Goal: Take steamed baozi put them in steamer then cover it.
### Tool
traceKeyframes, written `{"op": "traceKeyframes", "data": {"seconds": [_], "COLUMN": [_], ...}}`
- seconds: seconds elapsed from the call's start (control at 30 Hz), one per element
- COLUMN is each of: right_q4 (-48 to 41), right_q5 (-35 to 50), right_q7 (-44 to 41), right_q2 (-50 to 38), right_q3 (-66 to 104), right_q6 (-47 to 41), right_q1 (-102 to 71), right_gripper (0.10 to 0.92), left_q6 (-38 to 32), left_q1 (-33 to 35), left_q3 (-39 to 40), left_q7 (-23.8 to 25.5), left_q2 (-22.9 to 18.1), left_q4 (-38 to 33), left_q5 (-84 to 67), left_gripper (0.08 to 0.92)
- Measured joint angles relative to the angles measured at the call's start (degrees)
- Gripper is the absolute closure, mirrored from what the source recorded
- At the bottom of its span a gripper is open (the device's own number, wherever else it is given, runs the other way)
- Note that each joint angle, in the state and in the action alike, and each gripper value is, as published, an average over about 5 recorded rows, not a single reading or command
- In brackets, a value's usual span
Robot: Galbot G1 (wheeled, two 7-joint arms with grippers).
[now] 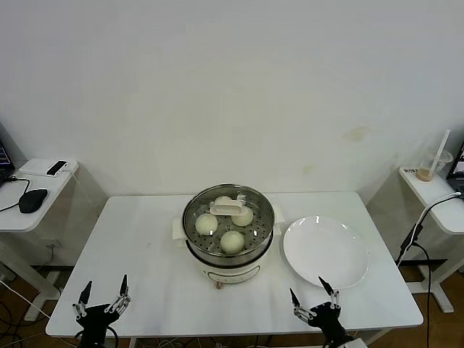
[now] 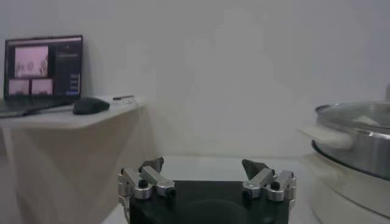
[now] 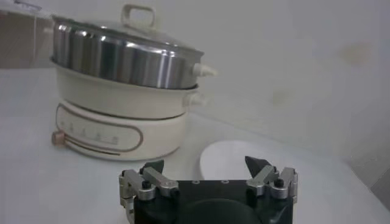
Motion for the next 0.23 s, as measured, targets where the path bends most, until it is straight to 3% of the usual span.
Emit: {"op": "traceKeyframes", "data": {"seconds": [0.23], "right_q4": [0.8], "right_q5": [2.6], "right_q7": [1.0], "right_q2": [0.1], "right_q3": [-1.6], "right_q6": [-2.0], "right_q1": [0.2], "right_gripper": [0.203], "left_q6": [0.8], "left_q1": [0.8], "left_q3": [1.7], "left_q7": [-0.2], "left_q2": [-0.9], "left_q4": [-0.5], "left_q5": [-2.1], "left_gripper": [0.177]}}
